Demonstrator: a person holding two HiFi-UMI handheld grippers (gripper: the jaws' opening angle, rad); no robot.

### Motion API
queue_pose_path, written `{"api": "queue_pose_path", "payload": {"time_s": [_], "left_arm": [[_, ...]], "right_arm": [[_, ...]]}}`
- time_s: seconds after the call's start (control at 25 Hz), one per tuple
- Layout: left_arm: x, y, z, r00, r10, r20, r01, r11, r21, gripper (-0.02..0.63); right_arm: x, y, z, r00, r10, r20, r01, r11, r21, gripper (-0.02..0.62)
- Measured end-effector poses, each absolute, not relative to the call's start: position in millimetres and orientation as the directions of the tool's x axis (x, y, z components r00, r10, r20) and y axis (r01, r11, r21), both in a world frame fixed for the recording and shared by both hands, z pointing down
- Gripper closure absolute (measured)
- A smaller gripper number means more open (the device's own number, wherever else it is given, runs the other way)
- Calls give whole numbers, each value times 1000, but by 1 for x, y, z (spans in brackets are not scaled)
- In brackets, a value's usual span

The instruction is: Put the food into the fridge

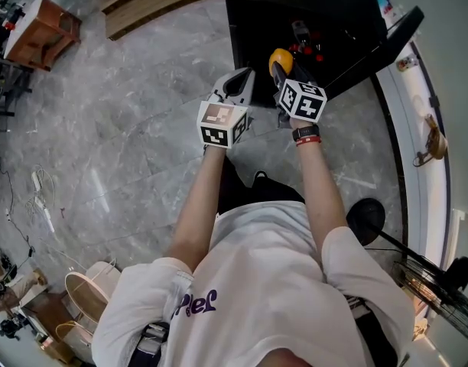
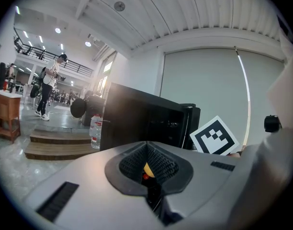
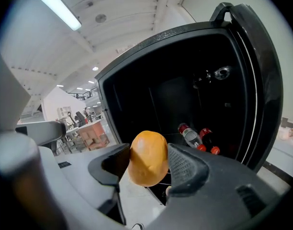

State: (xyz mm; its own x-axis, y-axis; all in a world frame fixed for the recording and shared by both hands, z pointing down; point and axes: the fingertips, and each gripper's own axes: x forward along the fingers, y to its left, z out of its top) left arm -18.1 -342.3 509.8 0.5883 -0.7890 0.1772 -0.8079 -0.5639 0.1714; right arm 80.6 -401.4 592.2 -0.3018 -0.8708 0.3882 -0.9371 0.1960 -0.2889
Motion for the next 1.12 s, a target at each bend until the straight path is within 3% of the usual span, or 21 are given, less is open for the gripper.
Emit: {"api": "queue_pose_path", "payload": {"time_s": [1.12], "left_arm": [[-26, -382, 572, 588, -787, 187, -808, -561, 183, 589]], "right_arm": [[78, -487, 673, -275, -869, 412, -952, 185, -244, 334]]}}
